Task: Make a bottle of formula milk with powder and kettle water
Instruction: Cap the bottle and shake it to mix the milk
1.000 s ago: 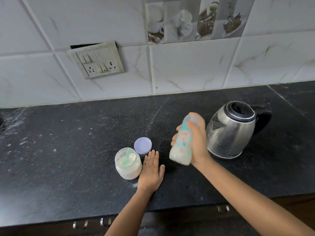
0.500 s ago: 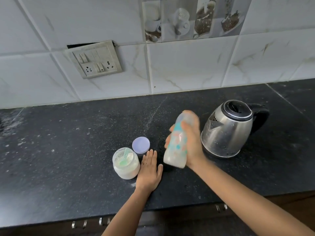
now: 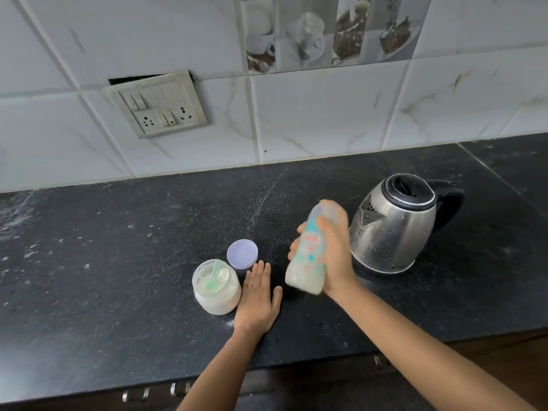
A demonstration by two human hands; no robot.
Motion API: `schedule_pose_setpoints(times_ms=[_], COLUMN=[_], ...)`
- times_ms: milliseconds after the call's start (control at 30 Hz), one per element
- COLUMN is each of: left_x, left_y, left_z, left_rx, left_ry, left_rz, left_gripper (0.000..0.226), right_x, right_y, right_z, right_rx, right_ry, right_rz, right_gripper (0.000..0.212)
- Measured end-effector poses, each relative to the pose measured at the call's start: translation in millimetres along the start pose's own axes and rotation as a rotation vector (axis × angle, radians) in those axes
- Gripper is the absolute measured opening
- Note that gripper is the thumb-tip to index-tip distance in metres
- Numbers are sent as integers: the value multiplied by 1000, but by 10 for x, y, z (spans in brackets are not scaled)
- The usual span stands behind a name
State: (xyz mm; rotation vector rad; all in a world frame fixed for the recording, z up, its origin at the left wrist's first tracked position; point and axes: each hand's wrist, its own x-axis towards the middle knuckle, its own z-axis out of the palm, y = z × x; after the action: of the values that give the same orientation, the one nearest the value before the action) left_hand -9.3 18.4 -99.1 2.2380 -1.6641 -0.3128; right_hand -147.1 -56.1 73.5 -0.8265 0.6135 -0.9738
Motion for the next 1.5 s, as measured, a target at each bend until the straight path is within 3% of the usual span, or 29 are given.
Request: schedule_pose_setpoints(times_ms=[100, 267, 367, 433, 600, 733, 900, 1033, 1100, 1200, 1333, 1367, 1500], left_x=[0, 34, 9, 3, 35, 21, 23, 17, 17, 18, 7, 7, 23], left_y=[18, -44, 12, 21, -23, 29, -15, 22, 15, -10, 37, 39, -24], left_z=[-15, 46, -6, -13, 34, -19, 3, -26, -17, 5, -49, -50, 15], left_rx=[-14, 13, -27, -25, 27, -11, 12, 15, 28, 38, -2, 2, 65], left_ry=[25, -8, 39, 44, -2, 26, -12, 9, 3, -14, 7, 4, -40], left_rz=[-5, 1, -2, -8, 6, -5, 0, -8, -3, 1, -10, -13, -4], left_gripper=[65, 65, 63, 61, 64, 61, 65, 65, 67, 66, 62, 62, 66], right_x=[135, -78, 227, 203, -83, 168, -100, 188, 160, -77, 170, 187, -37], right_y=[-34, 11, -150, -121, -34, -192, -76, -172, -121, -37, -53, -30, 63], right_z=[-29, 93, 143, 64, 118, 73, 127, 127, 124, 148, 104, 82, 127], right_rx=[130, -113, 127, 147, -124, 140, -130, 49, -48, -168, 150, 179, -99], right_ry=[102, -138, 65, 55, -112, 121, -104, 86, 24, -142, 124, 128, -20], right_rz=[79, -57, 49, 51, 21, 59, -27, 3, -22, -22, 79, 95, 18], right_gripper=[47, 41, 52, 65, 39, 48, 43, 54, 40, 42, 57, 57, 44])
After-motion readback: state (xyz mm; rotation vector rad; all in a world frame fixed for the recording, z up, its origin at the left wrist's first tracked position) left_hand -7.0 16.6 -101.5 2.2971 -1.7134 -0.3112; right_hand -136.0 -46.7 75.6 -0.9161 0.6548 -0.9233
